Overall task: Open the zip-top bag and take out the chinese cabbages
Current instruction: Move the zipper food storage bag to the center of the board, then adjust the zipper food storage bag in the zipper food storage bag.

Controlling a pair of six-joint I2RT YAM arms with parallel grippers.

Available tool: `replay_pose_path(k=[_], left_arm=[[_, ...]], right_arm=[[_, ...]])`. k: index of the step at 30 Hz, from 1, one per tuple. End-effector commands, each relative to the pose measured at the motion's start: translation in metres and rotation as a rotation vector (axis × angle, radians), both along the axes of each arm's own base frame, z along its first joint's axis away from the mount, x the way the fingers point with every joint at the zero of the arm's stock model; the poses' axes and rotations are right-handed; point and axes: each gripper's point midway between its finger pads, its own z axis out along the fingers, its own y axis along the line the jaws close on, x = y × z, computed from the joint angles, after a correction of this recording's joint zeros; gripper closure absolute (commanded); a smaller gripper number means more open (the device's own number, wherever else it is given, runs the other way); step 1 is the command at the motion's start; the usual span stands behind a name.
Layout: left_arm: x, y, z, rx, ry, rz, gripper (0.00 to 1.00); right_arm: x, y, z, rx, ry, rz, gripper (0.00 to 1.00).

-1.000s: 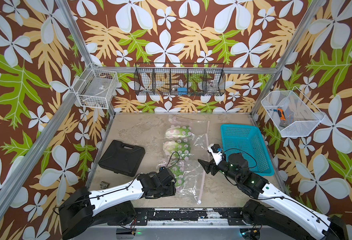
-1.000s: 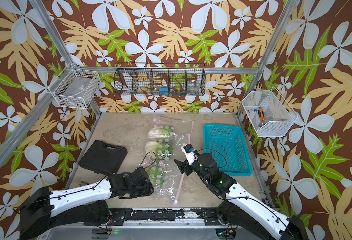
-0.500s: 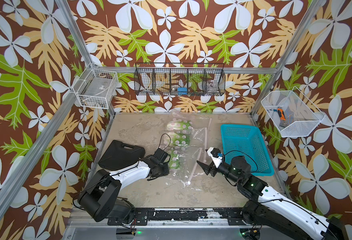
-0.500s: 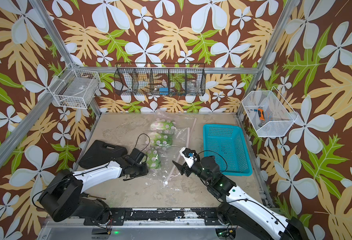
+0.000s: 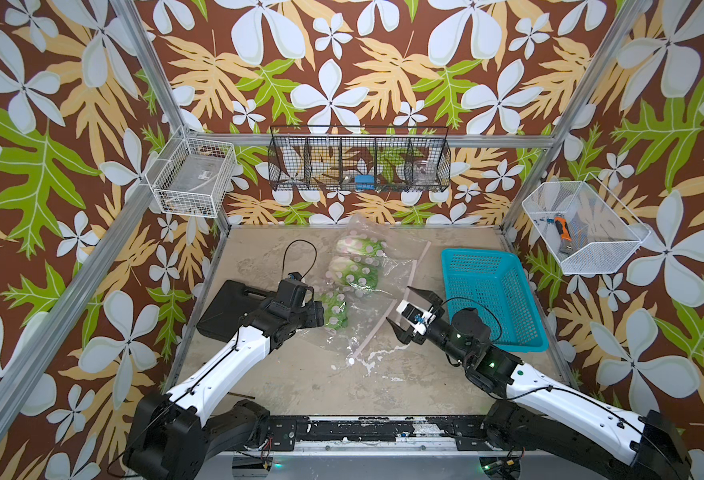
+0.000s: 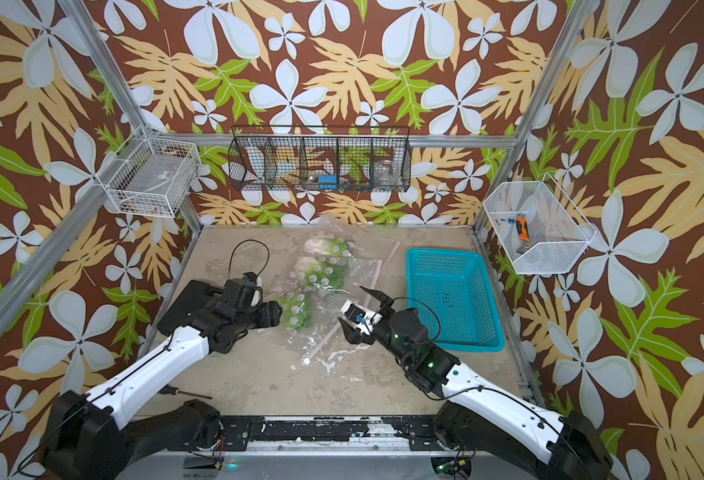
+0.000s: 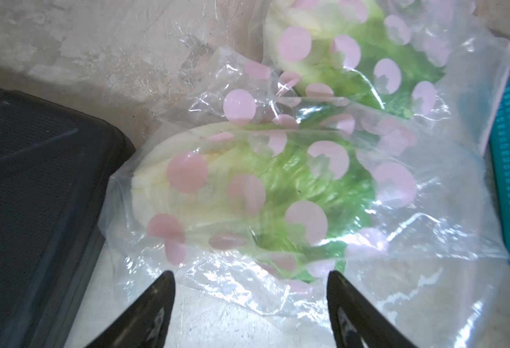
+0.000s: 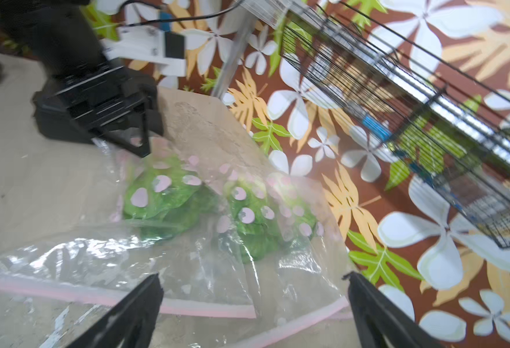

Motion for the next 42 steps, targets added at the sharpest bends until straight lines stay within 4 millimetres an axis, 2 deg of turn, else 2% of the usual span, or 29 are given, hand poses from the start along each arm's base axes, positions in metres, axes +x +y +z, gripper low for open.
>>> replay_pose_path(k=[1, 3, 6, 9, 11, 13, 15, 20, 24, 27, 29, 33, 37, 42], left_arm=[[-0.008, 0.008, 0.025, 0.01, -0.085, -0.014, 0.15], [-0.011, 0.005, 0.053, -0.021, -0.183, -0.052, 0.1], [-0.02, -0.006, 0.084, -0.06, -0.294, -0.158, 0.07], [-0.031, -0.018, 0.099, -0.07, -0.384, -0.282, 0.06], [-0.037, -0.019, 0.107, -0.055, -0.438, -0.331, 0.03], [-0.046, -0.023, 0.112, -0.039, -0.481, -0.397, 0.02], [-0.054, -0.027, 0.114, -0.018, -0.503, -0.466, 0.01], [-0.066, -0.034, 0.122, 0.03, -0.554, -0.595, 0.01], [-0.08, -0.042, 0.127, 0.054, -0.614, -0.711, 0.01], [-0.094, -0.049, 0.124, 0.06, -0.64, -0.813, 0.02], [-0.096, -0.049, 0.119, 0.07, -0.625, -0.834, 0.03], [-0.092, -0.046, 0.105, 0.116, -0.578, -0.835, 0.05], [-0.093, -0.043, 0.11, 0.13, -0.614, -0.825, 0.05], [-0.096, -0.04, 0.101, 0.161, -0.583, -0.838, 0.06]], right_arm=[[-0.029, 0.017, 0.009, -0.081, -0.21, 0.111, 0.05], [-0.05, 0.026, 0.003, -0.087, -0.232, 0.188, 0.07], [-0.056, 0.031, -0.014, -0.124, -0.232, 0.21, 0.09], [-0.055, 0.038, -0.016, -0.143, -0.228, 0.217, 0.17], [-0.054, 0.041, -0.019, -0.164, -0.224, 0.225, 0.18], [-0.054, 0.043, -0.031, -0.215, -0.212, 0.242, 0.18], [-0.055, 0.044, -0.048, -0.262, -0.196, 0.256, 0.16], [-0.059, 0.047, -0.075, -0.308, -0.178, 0.266, 0.12], [-0.054, 0.052, -0.087, -0.311, -0.165, 0.254, 0.07], [-0.052, 0.057, -0.091, -0.306, -0.159, 0.256, 0.07], [-0.051, 0.061, -0.092, -0.292, -0.155, 0.256, 0.09], [-0.045, 0.068, -0.099, -0.299, -0.139, 0.253, 0.18], [-0.043, 0.074, -0.101, -0.268, -0.121, 0.262, 0.26], [-0.039, 0.081, -0.111, -0.266, -0.103, 0.261, 0.32]])
